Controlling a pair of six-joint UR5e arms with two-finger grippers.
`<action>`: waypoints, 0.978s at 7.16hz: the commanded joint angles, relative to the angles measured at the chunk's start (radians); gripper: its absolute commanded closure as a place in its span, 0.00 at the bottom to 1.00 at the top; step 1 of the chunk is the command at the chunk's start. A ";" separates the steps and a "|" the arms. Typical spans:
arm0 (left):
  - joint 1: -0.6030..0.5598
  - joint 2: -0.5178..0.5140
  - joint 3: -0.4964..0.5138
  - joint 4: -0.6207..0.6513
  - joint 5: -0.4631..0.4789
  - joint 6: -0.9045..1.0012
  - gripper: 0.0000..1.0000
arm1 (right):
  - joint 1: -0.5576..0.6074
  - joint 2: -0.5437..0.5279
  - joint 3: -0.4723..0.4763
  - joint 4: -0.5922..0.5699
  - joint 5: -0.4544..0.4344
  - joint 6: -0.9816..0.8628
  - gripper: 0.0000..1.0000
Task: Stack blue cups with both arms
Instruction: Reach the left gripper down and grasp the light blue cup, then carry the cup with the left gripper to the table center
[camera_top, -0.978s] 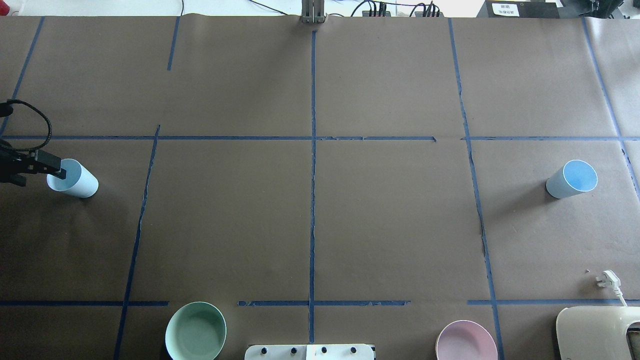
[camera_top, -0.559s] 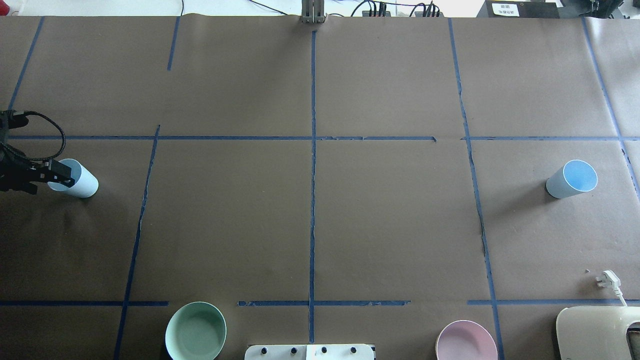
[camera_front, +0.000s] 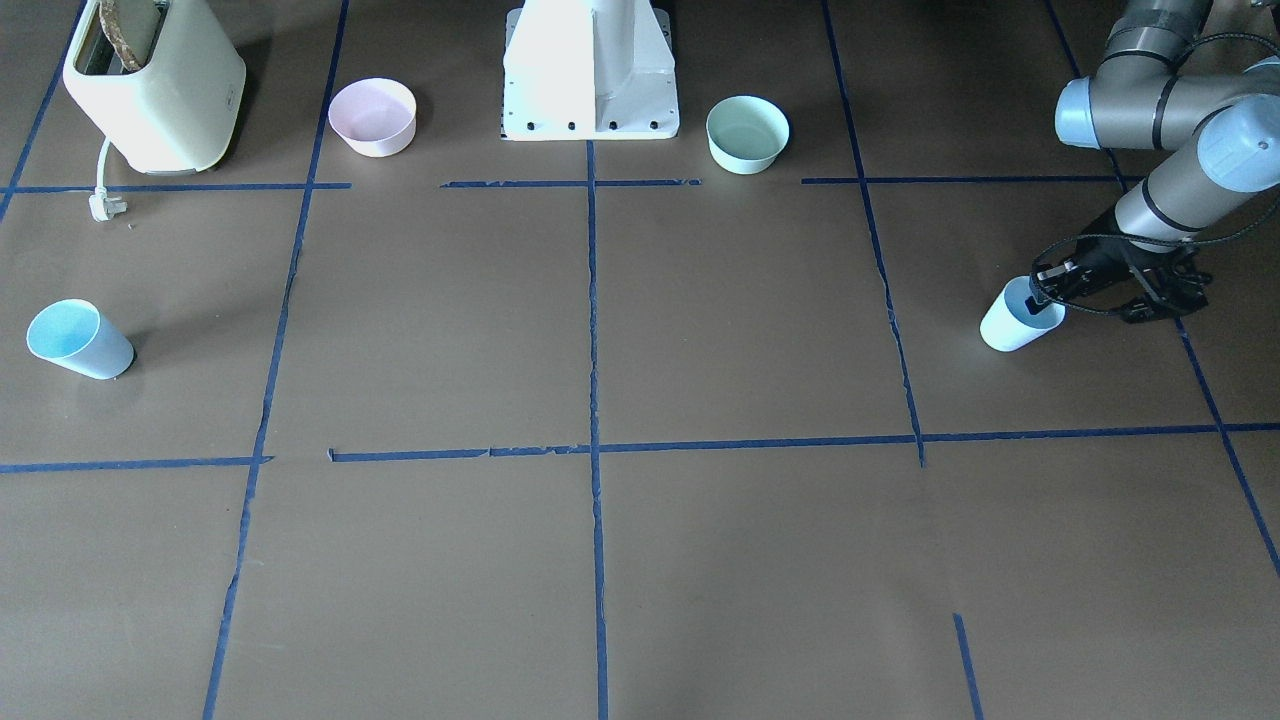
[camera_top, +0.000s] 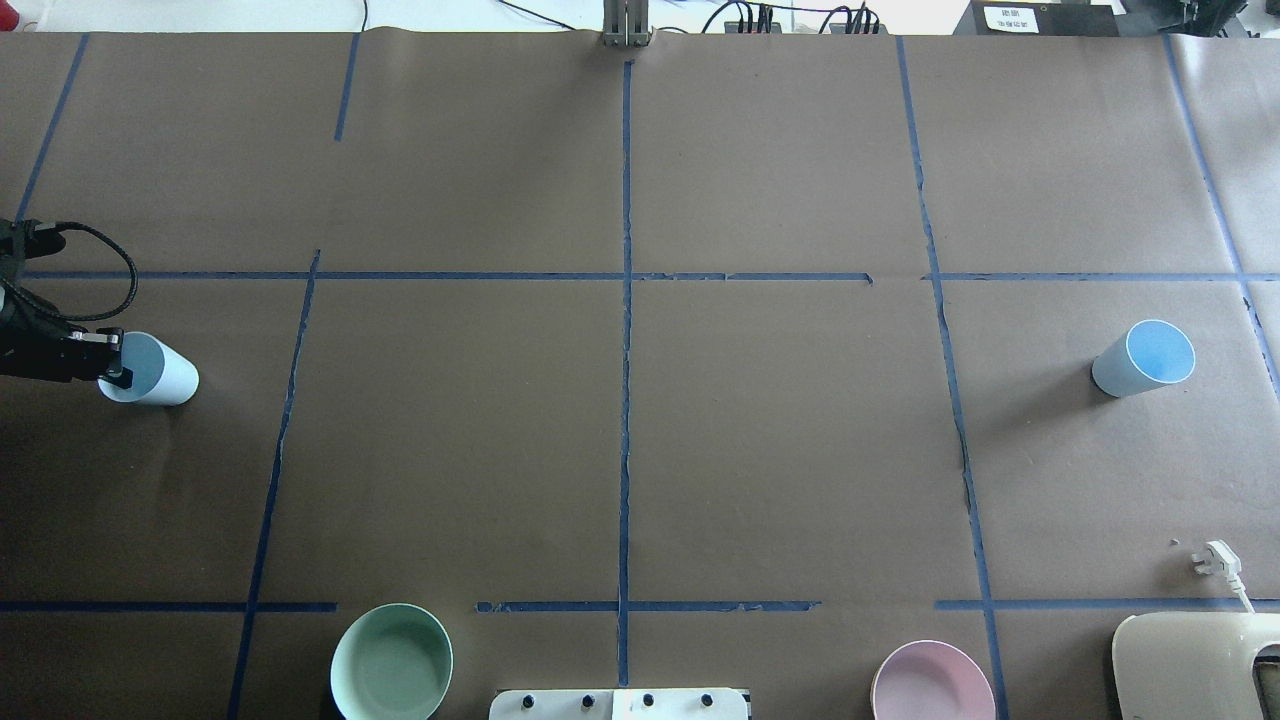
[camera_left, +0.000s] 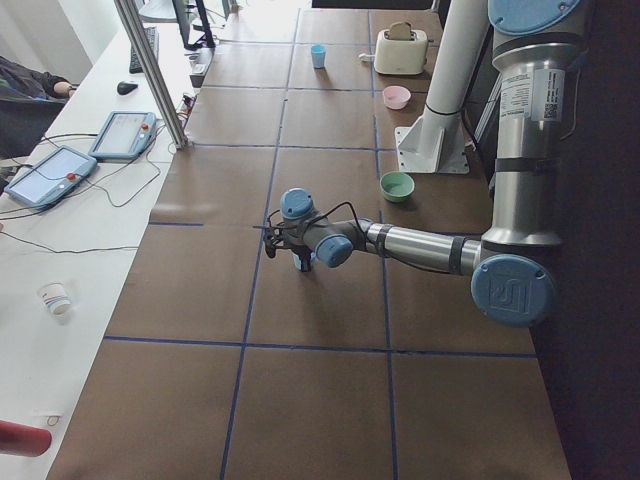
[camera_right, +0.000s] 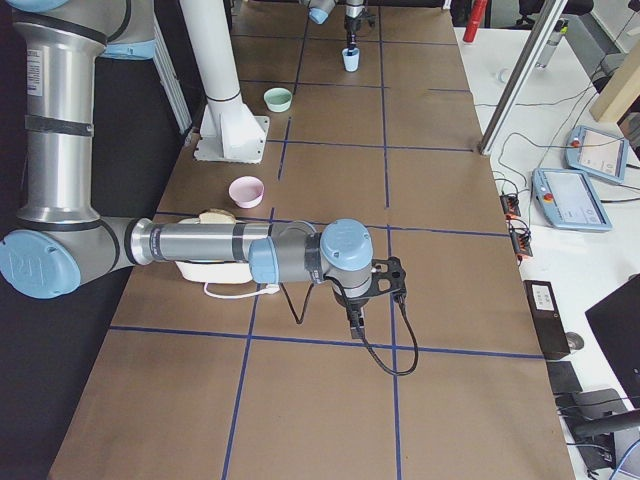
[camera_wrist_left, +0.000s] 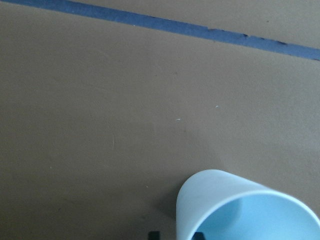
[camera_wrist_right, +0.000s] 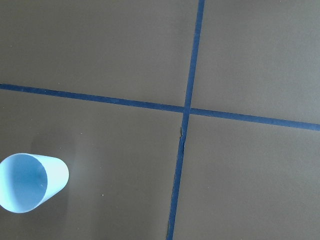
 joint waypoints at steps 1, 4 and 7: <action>-0.042 -0.063 -0.089 0.129 -0.101 -0.102 1.00 | 0.000 -0.001 0.004 0.000 0.001 0.000 0.00; -0.026 -0.456 -0.210 0.716 -0.085 -0.120 1.00 | -0.002 0.001 0.003 0.000 0.004 0.006 0.00; 0.267 -0.681 -0.155 0.733 0.094 -0.501 1.00 | -0.073 0.001 0.068 0.005 0.034 0.200 0.01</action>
